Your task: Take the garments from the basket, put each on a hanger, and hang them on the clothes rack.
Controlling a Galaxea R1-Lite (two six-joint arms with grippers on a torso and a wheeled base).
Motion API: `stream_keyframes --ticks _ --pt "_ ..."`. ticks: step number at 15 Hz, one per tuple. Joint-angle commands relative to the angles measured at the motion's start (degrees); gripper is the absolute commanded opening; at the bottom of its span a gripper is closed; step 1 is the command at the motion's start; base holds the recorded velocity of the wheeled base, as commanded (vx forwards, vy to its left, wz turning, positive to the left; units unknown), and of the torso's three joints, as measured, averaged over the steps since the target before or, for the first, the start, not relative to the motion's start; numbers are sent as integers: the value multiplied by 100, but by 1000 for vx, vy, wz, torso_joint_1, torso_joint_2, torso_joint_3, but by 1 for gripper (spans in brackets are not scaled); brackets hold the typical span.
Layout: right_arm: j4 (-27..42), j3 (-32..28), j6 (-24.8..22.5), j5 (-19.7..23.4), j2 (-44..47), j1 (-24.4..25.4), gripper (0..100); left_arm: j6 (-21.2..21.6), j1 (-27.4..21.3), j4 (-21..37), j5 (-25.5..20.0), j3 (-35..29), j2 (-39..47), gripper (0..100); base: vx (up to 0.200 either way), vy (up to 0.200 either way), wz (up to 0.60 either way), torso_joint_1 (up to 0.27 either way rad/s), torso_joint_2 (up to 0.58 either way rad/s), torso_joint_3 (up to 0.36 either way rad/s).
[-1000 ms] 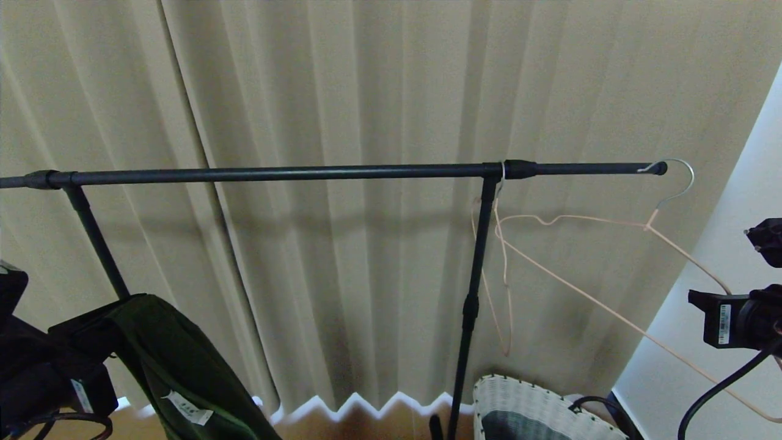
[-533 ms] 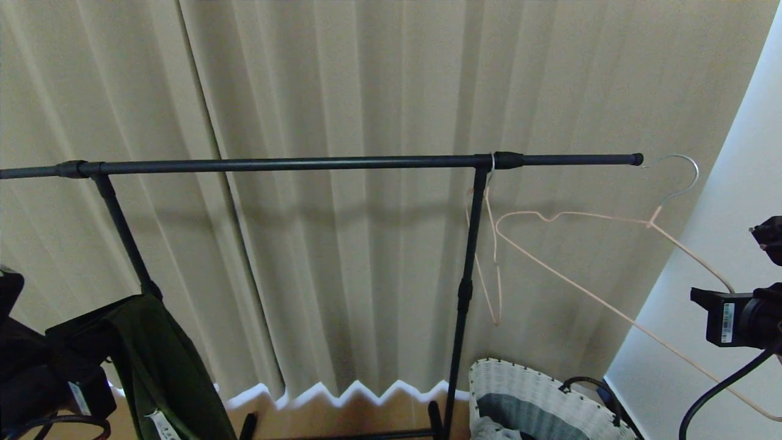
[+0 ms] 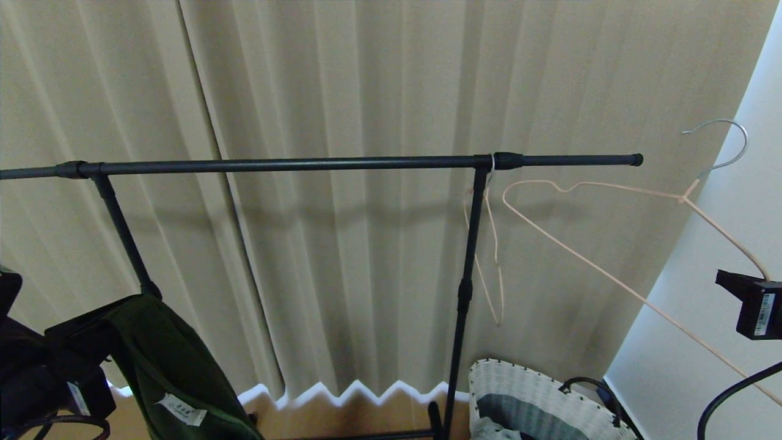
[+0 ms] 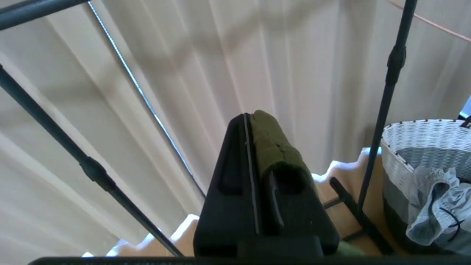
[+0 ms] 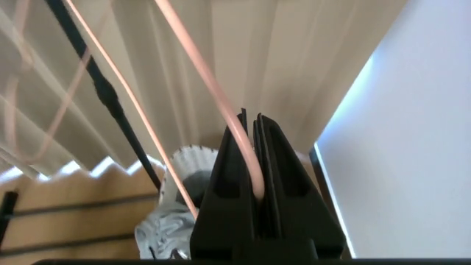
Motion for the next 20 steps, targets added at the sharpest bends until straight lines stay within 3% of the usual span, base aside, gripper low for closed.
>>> stream_keyframes --ticks 1,5,10,20 --pt "21 27 -1 14 -379 29 0 -12 3 -2 1 17 16 0 0 0 0 0 0 0" --pt "30 89 -1 225 -458 46 0 -39 -6 -2 -7 52 7 0 0 0 0 0 0 0" --pt "21 229 -1 269 -467 275 0 -39 3 -2 -7 43 -28 0 0 200 0 3 0 4" --pt "-49 449 -1 278 -467 283 0 5 3 -2 -7 131 -19 0 0 200 0 3 5 3"
